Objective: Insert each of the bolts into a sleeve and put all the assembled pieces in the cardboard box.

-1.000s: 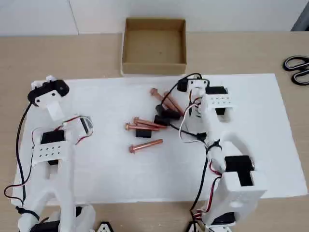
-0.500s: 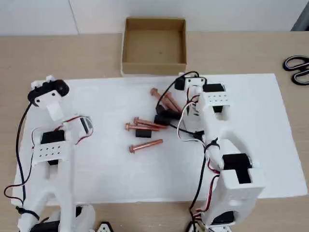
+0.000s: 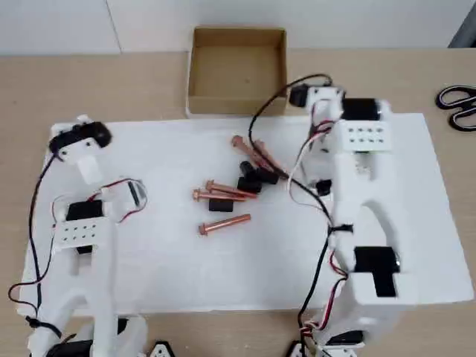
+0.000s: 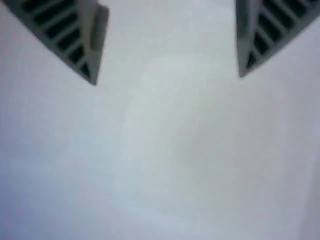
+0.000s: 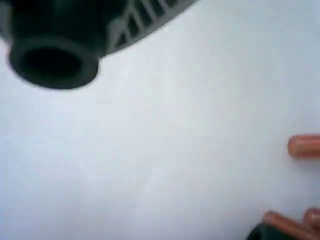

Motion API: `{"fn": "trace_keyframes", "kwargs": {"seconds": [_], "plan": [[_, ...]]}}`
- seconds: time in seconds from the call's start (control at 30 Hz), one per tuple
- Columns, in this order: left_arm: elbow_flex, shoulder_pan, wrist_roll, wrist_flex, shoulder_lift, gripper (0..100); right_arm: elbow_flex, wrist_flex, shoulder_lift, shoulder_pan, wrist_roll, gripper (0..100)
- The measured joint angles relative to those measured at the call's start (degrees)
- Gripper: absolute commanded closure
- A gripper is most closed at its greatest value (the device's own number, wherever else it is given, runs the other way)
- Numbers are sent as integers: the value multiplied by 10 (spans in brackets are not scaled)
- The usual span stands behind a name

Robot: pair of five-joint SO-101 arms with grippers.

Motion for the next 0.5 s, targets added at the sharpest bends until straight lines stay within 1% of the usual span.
{"fn": "trace_keyframes", "kwargs": {"seconds": [0.1, 0.27, 0.37, 0.5], "plan": [[-35, 25, -11, 36, 1, 825, -2, 11, -14, 17, 11, 995], [-171, 54, -13, 132, 40, 825, -2, 11, -20, 41, 12, 995], [-258, 81, -13, 186, 113, 825, -2, 11, -21, 49, 12, 995], [-372, 133, -13, 244, 251, 825, -2, 11, -21, 65, 12, 995]]}}
